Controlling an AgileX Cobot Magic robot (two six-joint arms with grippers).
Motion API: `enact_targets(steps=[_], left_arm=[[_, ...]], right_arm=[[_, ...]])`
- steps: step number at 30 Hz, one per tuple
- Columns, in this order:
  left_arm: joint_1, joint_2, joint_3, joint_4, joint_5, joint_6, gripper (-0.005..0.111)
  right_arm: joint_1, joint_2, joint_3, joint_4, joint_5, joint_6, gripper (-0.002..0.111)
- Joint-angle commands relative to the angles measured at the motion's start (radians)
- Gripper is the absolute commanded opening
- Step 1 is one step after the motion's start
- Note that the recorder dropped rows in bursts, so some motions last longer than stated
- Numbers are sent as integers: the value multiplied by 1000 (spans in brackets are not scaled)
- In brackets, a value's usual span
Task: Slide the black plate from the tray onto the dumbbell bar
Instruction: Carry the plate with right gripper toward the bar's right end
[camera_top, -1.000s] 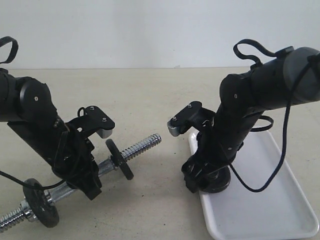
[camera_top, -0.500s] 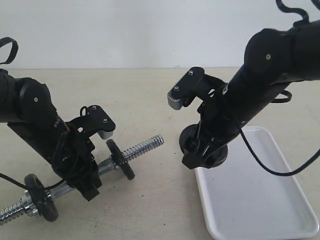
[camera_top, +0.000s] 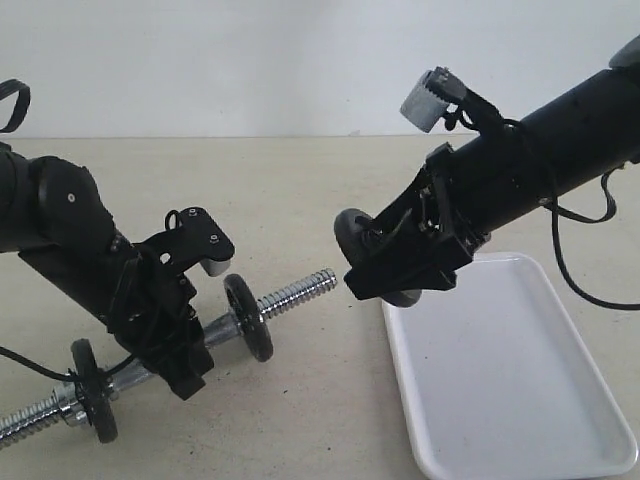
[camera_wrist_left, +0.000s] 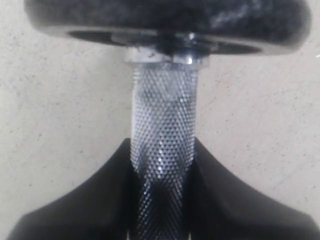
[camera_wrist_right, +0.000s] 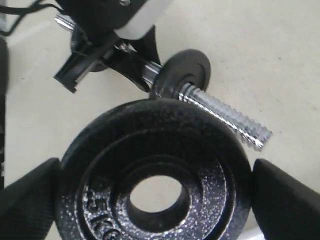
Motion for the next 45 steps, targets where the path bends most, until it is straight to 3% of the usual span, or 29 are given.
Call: enact_targets(steps=[1,7,20,29,45], left_arm=[[-2,-28,-7,-192,-34,165,4],[-2,-76,-2,-275,-29,270,4],[-2,-156,-2,-275,-8,270,4],[-2,-184,-2,-275,-6,270,4],[-2,-184,-2,-275,0,287,4]], right_arm=[[-13,-9,-6,81,119,-84,0],[-13,0,-6,81,161,-135,0],[-18,0,-6,142,182,-227,0],[-141,-2,-6,232,182,-265,0],[-133,-2,-6,234,182,-260,0]])
